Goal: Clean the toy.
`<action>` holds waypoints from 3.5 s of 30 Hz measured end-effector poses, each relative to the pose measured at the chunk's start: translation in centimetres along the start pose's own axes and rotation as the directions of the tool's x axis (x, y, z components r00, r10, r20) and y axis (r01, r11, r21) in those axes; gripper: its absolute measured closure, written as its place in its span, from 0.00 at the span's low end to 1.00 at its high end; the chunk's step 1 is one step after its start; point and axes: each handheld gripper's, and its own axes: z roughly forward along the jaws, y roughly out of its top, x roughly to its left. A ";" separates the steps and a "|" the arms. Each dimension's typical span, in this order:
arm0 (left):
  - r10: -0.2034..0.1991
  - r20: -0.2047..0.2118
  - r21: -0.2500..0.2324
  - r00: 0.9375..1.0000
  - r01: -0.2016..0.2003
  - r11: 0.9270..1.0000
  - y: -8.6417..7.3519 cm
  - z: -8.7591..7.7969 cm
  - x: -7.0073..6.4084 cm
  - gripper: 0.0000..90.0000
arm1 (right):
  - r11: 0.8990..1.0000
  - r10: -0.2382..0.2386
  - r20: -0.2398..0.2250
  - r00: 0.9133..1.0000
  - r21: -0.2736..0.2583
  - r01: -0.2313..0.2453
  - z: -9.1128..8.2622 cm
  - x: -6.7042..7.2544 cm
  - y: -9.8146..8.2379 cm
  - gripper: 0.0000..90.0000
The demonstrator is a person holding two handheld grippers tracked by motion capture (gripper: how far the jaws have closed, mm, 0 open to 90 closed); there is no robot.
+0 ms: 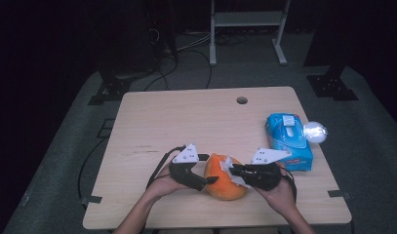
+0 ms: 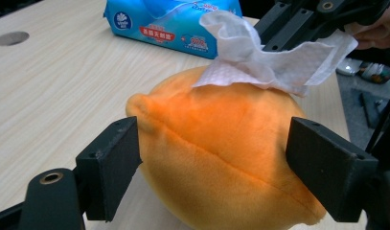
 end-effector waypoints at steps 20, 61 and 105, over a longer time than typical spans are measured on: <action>-0.003 0.017 0.018 1.000 0.003 1.000 0.4 0.3 -0.5 0.19 | 1.000 -0.006 0.014 1.000 -0.002 0.006 -0.4 -0.4 -0.2 0.91; 0.174 0.037 0.074 0.984 -0.176 0.982 1.3 1.3 -3.6 0.26 | 0.998 -0.032 0.075 0.997 -0.050 0.036 -0.1 0.3 0.7 0.91; 0.015 0.012 0.074 1.000 -0.016 0.997 0.4 1.0 -1.5 0.26 | 0.995 -0.099 -0.019 0.995 -0.019 0.099 0.2 1.8 0.5 0.90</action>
